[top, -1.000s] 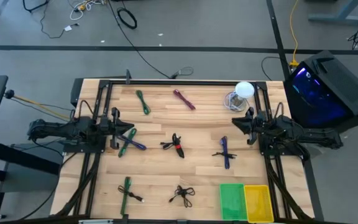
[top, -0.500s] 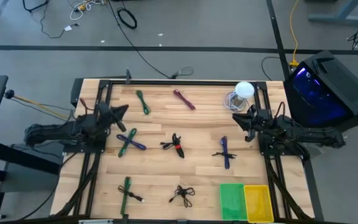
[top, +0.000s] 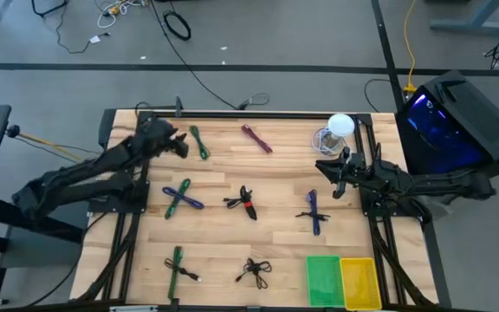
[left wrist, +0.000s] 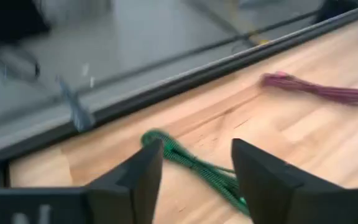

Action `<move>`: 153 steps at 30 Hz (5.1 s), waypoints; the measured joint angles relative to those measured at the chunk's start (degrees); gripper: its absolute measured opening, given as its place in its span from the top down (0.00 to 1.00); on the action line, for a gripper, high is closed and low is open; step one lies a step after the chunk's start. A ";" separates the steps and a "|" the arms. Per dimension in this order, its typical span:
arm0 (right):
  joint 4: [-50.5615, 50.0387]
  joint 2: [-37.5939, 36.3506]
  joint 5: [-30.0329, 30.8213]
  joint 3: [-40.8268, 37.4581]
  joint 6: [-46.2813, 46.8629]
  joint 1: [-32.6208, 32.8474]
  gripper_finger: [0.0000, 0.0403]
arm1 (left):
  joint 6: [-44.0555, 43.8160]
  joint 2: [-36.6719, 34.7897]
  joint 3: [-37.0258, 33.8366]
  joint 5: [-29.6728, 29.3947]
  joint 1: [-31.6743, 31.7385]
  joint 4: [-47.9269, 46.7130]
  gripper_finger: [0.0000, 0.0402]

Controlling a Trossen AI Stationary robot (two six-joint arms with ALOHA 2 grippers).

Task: Pick & Place USB Port
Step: Put the green and black charger cable into the yellow basket

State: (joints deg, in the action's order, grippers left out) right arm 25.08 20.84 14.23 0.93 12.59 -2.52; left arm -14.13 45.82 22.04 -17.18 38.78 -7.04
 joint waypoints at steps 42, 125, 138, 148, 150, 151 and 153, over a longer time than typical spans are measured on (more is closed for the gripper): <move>3.19 3.28 -4.29 0.00 -2.59 0.06 0.84 | -21.16 46.58 15.63 10.92 4.89 1.03 0.80; -47.15 39.10 6.42 49.99 18.83 17.82 0.96 | 14.44 10.77 15.50 15.47 -28.67 12.76 0.80; -56.19 40.41 19.14 49.96 63.18 47.44 0.96 | 12.85 8.17 15.50 14.41 -28.62 7.63 0.81; -57.01 45.84 28.16 49.96 87.80 61.25 0.96 | 12.83 8.17 15.50 14.37 -28.62 4.07 0.81; -58.66 46.62 29.26 49.96 91.96 63.27 0.96 | 12.84 8.17 15.50 14.37 -28.62 3.62 0.81; -59.89 46.98 29.61 49.96 94.33 64.33 0.96 | 12.94 8.17 15.50 14.37 -28.62 3.61 0.81; -62.83 47.33 29.74 49.96 99.16 66.11 0.96 | 13.09 8.17 15.50 14.39 -28.62 3.35 0.81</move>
State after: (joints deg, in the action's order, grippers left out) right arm -37.75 68.17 43.97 50.89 111.75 63.59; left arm -1.04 54.00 37.54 -2.79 10.15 -3.69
